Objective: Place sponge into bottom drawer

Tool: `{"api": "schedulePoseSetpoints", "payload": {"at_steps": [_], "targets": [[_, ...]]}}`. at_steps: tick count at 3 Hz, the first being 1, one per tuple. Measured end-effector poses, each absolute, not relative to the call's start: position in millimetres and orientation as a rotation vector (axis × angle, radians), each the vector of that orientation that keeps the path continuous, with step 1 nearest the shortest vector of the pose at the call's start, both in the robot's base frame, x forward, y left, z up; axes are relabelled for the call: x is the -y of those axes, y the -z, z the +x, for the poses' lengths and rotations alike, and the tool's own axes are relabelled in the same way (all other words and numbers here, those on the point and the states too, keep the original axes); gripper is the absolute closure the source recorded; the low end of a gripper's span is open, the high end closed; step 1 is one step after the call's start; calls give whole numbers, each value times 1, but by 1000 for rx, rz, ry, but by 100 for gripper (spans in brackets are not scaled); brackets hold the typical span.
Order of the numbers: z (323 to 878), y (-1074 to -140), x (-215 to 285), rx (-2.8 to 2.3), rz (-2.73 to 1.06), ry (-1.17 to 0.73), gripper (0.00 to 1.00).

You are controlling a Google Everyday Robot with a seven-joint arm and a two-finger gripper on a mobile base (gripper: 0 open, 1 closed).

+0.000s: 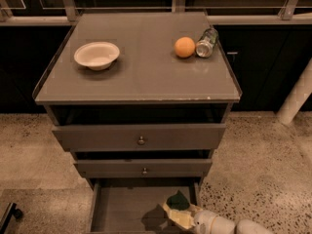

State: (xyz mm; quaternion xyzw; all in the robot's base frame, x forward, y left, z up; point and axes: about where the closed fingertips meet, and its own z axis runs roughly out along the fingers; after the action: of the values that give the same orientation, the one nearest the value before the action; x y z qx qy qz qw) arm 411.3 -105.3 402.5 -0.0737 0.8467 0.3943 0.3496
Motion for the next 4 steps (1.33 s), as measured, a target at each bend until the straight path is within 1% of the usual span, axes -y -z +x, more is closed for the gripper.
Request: {"api": "schedulePoseSetpoints", "payload": {"at_steps": [1,2,4], "targets": [[421,-336,95,-2179,-166,-1079,100],[428,-272,73,-2201,-135,-1147,100],[444,-206,49,-2283,-142,-1168,100]]}}
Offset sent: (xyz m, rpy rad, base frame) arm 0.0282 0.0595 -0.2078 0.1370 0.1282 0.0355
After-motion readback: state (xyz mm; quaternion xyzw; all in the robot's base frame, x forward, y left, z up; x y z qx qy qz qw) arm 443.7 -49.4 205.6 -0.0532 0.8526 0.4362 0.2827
